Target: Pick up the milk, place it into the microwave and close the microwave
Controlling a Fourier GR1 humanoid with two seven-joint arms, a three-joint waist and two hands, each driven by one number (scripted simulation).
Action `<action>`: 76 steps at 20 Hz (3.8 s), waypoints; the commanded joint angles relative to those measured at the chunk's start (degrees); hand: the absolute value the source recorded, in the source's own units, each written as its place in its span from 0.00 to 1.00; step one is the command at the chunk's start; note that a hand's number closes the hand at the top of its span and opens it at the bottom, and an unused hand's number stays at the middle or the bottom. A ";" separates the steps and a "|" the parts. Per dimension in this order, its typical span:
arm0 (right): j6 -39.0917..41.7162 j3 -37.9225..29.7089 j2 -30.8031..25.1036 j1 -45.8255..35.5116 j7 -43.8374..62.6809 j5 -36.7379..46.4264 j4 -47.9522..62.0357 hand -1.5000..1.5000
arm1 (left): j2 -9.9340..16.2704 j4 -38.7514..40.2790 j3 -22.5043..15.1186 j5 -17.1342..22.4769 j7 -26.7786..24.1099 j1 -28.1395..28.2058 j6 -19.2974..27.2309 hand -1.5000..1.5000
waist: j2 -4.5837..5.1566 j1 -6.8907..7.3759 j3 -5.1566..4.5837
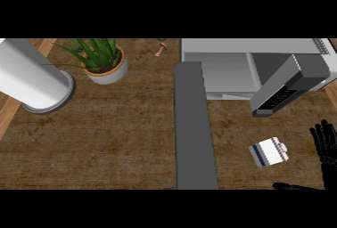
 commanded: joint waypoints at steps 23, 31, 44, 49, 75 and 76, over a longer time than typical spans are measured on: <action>-4.88 -5.92 -10.33 -22.64 -43.55 11.39 71.03 0.00 | -4.54 -1.41 6.88 6.85 -0.15 5.43 -9.38 0.00 | 0.19 0.41 0.11; -2.81 -6.98 -8.31 -30.37 -43.97 10.04 79.08 0.00 | -4.77 -3.83 5.95 8.35 1.33 5.55 -8.45 0.00 | 0.42 0.94 0.24; -6.61 -6.48 -3.80 -32.98 -48.47 10.15 80.41 1.00 | -3.82 -1.16 7.20 9.87 1.06 6.14 -11.31 0.00 | 0.48 1.27 0.24; -10.26 -6.26 0.96 -38.65 -44.61 10.32 80.19 1.00 | 0.89 -1.31 9.43 14.16 3.54 3.57 -8.42 0.00 | 0.48 1.11 0.20; -14.00 -6.42 -5.48 -60.78 -29.28 11.23 83.86 1.00 | -3.38 1.68 10.42 12.37 5.80 2.72 -12.88 0.00 | 0.88 2.08 0.10; -14.83 -6.61 -5.03 -59.38 -31.68 11.42 84.98 1.00 | -0.09 2.32 10.62 14.84 7.11 1.04 -11.83 0.00 | 1.31 2.61 0.18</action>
